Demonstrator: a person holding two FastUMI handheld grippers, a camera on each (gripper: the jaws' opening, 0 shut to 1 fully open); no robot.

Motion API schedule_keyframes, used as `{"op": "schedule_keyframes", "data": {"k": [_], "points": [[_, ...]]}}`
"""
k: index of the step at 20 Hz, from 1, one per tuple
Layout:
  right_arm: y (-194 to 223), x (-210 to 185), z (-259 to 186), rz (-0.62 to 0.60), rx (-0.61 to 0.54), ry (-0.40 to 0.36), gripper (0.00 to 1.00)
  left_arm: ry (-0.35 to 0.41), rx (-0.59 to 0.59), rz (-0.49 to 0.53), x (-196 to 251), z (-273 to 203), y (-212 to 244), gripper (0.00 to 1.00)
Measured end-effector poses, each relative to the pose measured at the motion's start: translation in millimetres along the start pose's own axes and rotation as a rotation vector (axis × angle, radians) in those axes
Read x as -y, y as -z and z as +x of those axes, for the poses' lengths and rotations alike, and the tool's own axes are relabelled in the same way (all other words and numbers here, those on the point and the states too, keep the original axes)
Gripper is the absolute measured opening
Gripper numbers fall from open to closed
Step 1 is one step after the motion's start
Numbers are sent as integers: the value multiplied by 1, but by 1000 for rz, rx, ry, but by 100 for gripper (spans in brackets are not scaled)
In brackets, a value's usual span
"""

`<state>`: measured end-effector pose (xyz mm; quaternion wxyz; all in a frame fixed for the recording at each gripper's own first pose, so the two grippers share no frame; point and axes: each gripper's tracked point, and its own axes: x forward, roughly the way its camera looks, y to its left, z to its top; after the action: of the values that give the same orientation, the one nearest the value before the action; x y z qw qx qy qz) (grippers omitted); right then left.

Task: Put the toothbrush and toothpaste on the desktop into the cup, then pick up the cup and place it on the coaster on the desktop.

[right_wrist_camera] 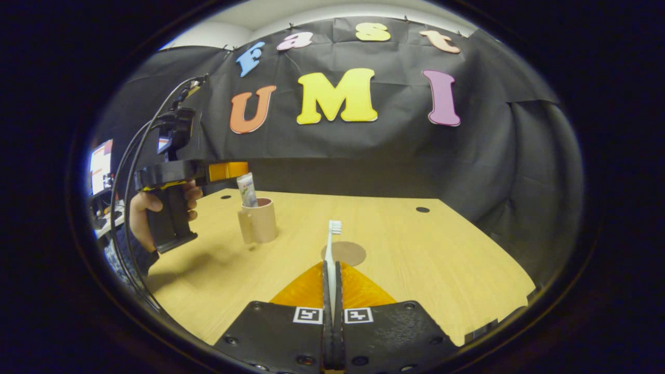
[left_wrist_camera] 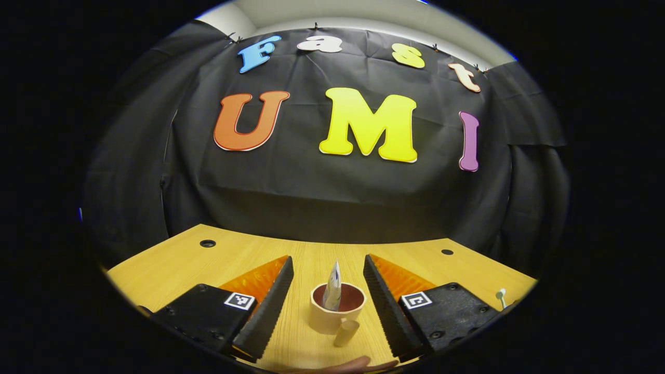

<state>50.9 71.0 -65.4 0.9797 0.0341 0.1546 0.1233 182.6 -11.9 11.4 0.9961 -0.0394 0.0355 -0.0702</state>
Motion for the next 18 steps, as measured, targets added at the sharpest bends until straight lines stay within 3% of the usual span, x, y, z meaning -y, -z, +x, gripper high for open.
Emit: {"op": "schedule_keyframes", "data": {"k": [1, 2, 12, 18], "points": [[-7, -6, 4, -4, 8, -9, 1, -13, -5, 5, -5, -5, 3, 89], [-12, -14, 10, 0, 10, -21, 1, -14, -6, 4, -7, -6, 7, 99], [-121, -100, 86, 45, 160, -120, 0, 23, 67, 11, -22, -35, 18, 100], [-164, -148, 156, 50, 243, -131, 1, 7, 37, -31, -41, -33, 38, 99]]}}
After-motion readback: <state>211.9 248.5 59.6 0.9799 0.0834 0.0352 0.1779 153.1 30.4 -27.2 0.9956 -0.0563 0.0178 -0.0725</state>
